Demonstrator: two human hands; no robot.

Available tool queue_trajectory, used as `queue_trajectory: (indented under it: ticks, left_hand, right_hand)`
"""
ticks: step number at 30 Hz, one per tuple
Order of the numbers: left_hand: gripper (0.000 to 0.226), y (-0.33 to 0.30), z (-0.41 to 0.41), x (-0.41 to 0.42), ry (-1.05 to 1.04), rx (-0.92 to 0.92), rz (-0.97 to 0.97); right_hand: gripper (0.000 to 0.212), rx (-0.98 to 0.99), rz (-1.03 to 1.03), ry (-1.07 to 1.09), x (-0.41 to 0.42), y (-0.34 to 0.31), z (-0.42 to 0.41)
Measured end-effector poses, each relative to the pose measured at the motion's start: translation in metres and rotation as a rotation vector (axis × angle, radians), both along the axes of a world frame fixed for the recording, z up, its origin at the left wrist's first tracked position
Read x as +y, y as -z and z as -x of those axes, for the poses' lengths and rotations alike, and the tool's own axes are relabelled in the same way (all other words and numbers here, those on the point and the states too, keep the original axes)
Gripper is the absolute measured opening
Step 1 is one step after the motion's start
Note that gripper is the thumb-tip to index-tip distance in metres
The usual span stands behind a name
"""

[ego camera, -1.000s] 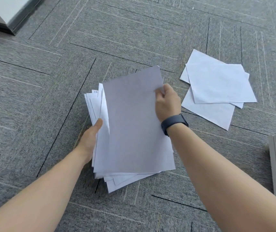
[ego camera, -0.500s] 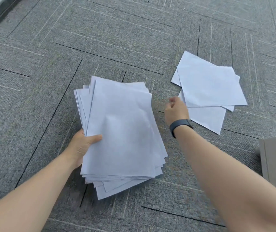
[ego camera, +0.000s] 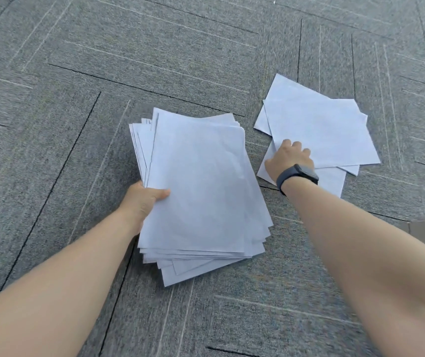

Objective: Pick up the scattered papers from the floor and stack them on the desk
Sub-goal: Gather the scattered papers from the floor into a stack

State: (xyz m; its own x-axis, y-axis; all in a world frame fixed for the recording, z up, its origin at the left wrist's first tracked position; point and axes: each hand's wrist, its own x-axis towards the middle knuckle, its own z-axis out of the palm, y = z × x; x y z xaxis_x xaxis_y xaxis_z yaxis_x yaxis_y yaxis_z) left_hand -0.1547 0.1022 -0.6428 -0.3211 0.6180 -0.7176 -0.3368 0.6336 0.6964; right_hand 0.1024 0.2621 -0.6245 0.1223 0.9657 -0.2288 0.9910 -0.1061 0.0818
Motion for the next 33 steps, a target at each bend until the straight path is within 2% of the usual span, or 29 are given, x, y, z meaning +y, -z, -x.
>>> queue_trajectory:
  ticks: [4, 12, 15, 22, 26, 29, 33]
  left_hand:
    - [0.036, 0.006, 0.002, 0.000, -0.011, 0.053, 0.040]
    - [0.027, 0.006, -0.004, 0.001, -0.043, 0.110, 0.056]
    - [0.032, 0.008, -0.003, 0.002, -0.034, 0.109, 0.069]
    - [0.030, 0.006, -0.003, 0.002, -0.040, 0.104, 0.061]
    - [0.028, 0.002, -0.004, 0.003, -0.037, 0.096, 0.052]
    - [0.029, 0.001, -0.004, 0.002, -0.039, 0.102, 0.056]
    - [0.022, 0.000, -0.004, 0.003, -0.042, 0.109, 0.046]
  right_hand:
    - [0.038, -0.040, -0.012, -0.001, 0.007, 0.004, 0.001]
    - [0.027, 0.048, -0.100, -0.031, 0.049, -0.021, -0.001]
    - [0.028, 0.044, -0.094, -0.076, 0.062, -0.019, 0.016]
    - [0.033, -0.001, -0.027, -0.157, 0.073, 0.000, 0.040]
    - [0.029, -0.058, 0.028, -0.228, 0.081, -0.007, 0.047]
    - [0.028, -0.133, 0.028, -0.294, 0.075, -0.008, 0.048]
    - [0.021, -0.086, -0.057, -0.343, 0.072, -0.012, 0.032]
